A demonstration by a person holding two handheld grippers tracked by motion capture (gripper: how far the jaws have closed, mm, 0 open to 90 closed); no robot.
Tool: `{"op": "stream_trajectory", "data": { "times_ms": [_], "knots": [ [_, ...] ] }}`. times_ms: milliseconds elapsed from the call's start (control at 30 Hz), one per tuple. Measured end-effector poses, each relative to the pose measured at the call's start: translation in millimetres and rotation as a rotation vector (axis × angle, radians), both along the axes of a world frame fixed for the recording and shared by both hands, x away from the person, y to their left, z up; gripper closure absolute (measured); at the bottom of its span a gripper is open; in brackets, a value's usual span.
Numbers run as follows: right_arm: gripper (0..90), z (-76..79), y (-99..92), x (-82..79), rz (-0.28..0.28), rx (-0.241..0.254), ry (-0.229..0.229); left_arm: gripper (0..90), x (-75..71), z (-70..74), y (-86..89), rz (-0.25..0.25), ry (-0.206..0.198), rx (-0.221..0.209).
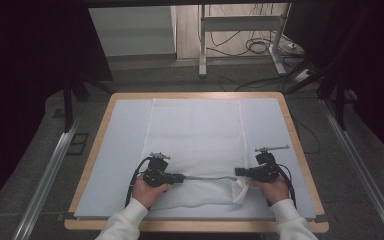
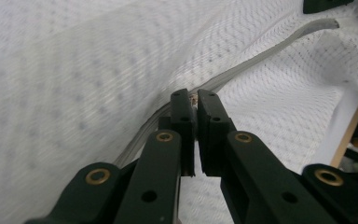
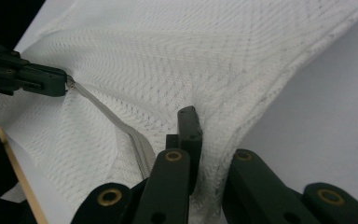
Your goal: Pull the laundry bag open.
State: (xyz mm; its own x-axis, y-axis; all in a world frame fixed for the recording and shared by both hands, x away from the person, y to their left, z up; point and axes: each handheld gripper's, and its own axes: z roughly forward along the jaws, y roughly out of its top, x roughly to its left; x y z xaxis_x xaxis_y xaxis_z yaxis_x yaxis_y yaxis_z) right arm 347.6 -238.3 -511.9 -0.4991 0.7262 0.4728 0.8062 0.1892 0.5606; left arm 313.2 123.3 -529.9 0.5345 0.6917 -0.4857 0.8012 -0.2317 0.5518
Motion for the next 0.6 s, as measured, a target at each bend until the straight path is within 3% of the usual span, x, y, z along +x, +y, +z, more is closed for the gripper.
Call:
{"op": "stream_trajectory", "data": {
  "times_ms": [600],
  "knots": [
    [88.5,-1.0,0.2,-0.1,0.004,-0.002,-0.002,86.7,-3.6,0.5,12.1,0.012,0.003,-0.003]
  ]
}}
